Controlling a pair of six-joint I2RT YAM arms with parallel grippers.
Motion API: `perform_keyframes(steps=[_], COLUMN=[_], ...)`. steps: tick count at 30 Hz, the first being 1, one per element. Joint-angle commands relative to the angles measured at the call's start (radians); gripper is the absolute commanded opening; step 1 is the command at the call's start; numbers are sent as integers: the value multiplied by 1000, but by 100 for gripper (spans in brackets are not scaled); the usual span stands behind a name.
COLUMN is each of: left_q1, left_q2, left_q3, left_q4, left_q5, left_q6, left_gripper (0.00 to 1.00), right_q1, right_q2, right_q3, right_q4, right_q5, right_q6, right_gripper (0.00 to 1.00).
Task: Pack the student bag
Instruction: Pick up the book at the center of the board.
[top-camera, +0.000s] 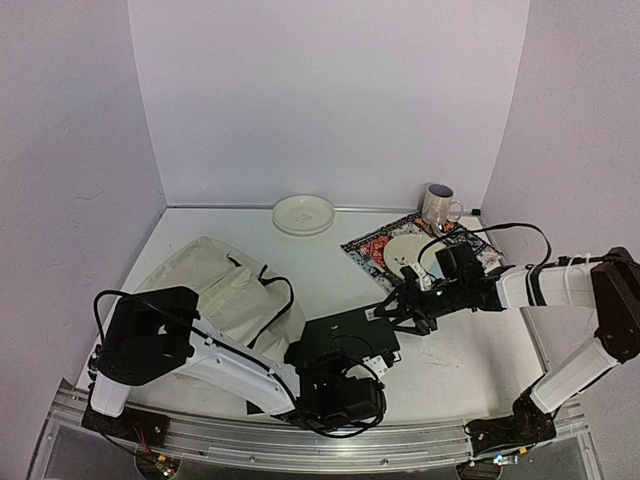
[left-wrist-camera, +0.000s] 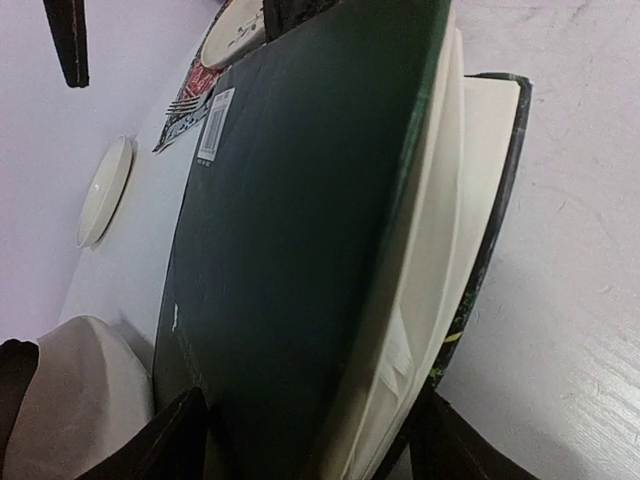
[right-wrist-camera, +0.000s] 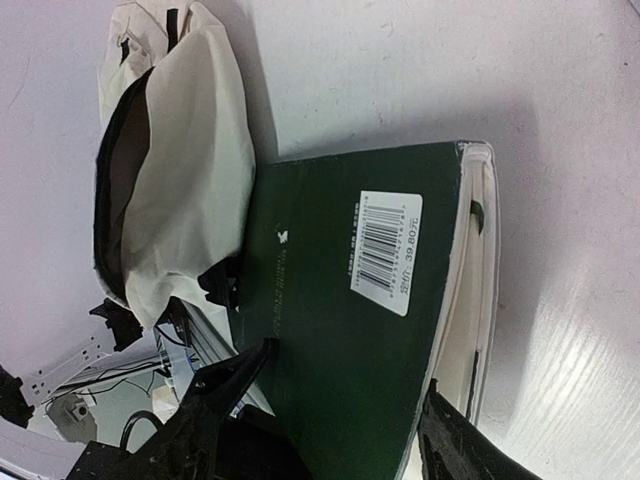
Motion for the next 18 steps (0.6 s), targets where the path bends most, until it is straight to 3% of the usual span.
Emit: perform_keyframes(steps=[1, 6, 11, 18], left_q1=[9, 9, 9, 7], left_q2=[-59, -130, -172, -229], left_q3=[-12, -66, -100, -129], left_q4=[29, 34, 36, 69], left_q5=[-55, -62, -75, -90], left_q6=[-28, -73, -111, -145], left_gripper=[55, 38, 35, 32], right_q1=[14, 14, 11, 0], right_q2=[-55, -54, -51, 9], right_q3=[40, 76, 118, 130], right_q4=[9, -59, -132, -182], right_q5=[-34, 37, 129, 163], right_q6=[1, -27, -63, -86], right_gripper=[69, 76, 86, 89])
